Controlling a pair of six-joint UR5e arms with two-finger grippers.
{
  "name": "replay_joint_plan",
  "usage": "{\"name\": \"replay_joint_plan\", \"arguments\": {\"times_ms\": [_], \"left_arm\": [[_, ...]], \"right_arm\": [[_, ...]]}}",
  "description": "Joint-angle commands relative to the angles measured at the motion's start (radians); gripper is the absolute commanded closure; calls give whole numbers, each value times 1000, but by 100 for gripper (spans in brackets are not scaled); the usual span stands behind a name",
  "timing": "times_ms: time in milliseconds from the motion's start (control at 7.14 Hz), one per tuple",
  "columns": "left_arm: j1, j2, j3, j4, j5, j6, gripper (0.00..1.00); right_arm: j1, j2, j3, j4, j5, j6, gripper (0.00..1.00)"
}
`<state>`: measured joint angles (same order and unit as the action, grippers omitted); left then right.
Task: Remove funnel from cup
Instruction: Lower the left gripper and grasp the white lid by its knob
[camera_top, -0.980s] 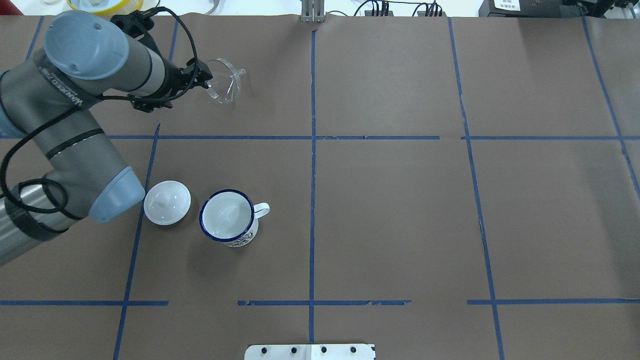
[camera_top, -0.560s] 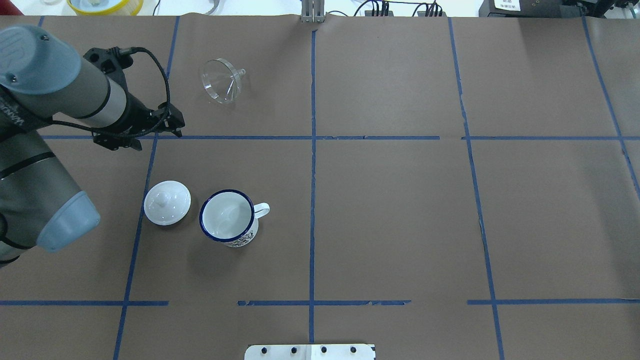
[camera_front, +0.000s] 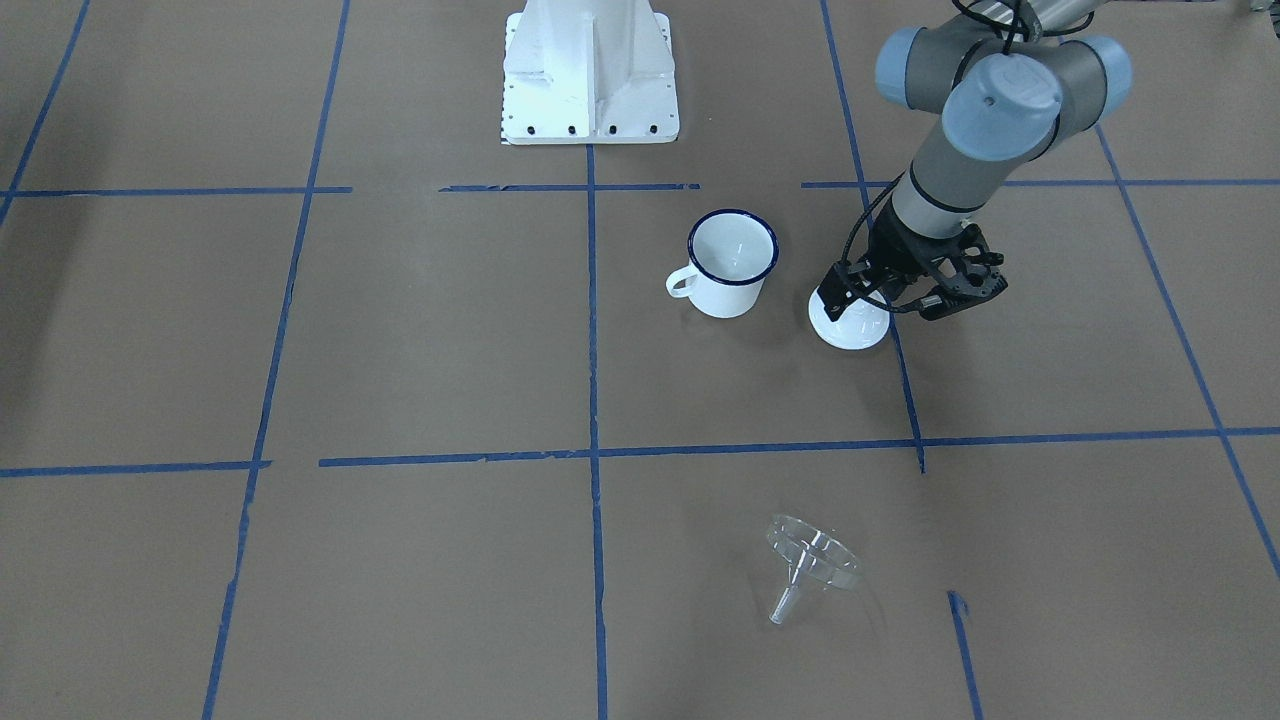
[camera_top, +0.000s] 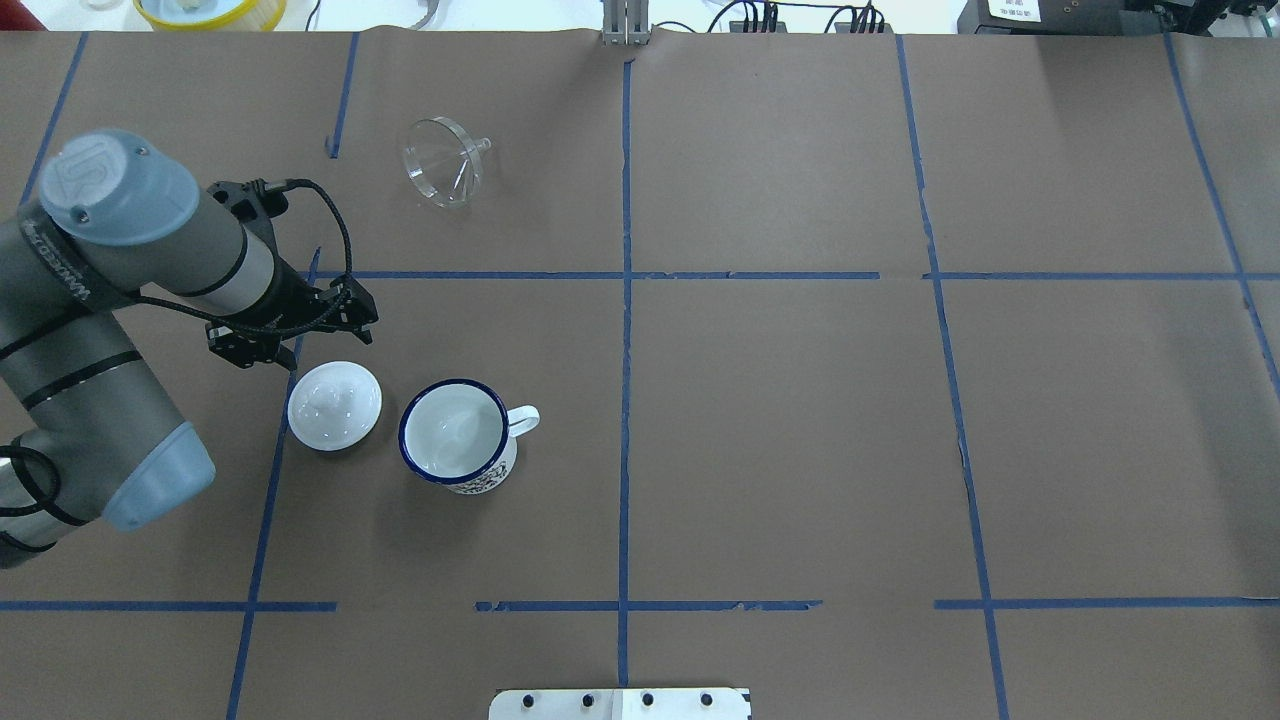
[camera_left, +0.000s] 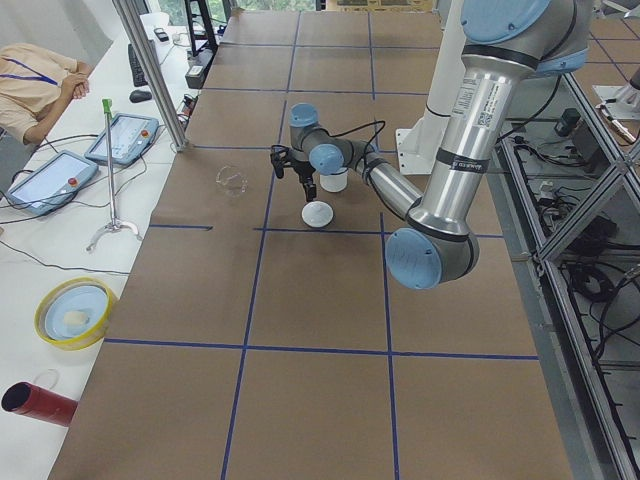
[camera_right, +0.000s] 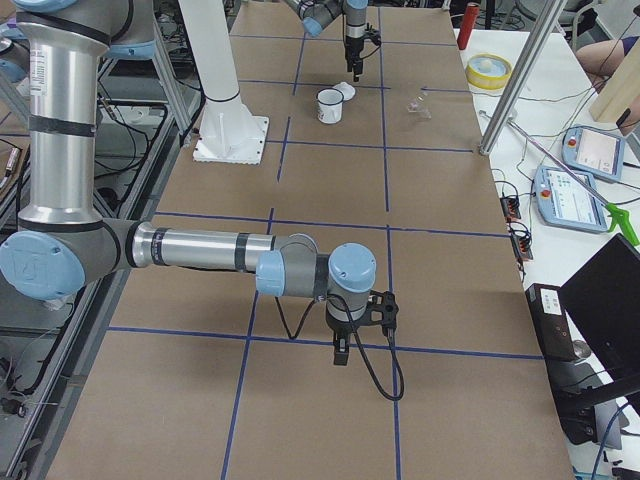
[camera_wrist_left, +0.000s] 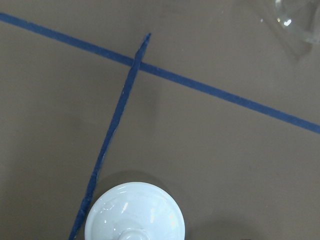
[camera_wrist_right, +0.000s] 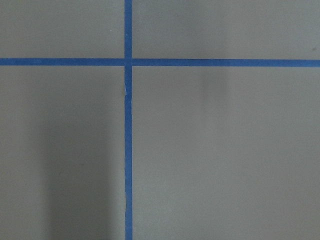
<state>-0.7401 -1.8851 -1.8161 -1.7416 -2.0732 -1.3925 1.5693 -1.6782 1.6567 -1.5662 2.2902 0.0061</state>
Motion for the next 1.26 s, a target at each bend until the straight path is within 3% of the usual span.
{"name": "replay_joint_plan", "arguments": {"times_ms": [0,280,700,1120], "left_arm": [[30,12,17,-24,18,-14,15],[53,61,1,-29,18,-16,18],[56,64,12,-30,18,-14,28],[59,61,17,-30,18,-11,33]], "right_arm": [[0,0,0,0,0,0,0],[0,0,0,0,0,0,0],[0,0,0,0,0,0,0],[0,0,0,0,0,0,0]]}}
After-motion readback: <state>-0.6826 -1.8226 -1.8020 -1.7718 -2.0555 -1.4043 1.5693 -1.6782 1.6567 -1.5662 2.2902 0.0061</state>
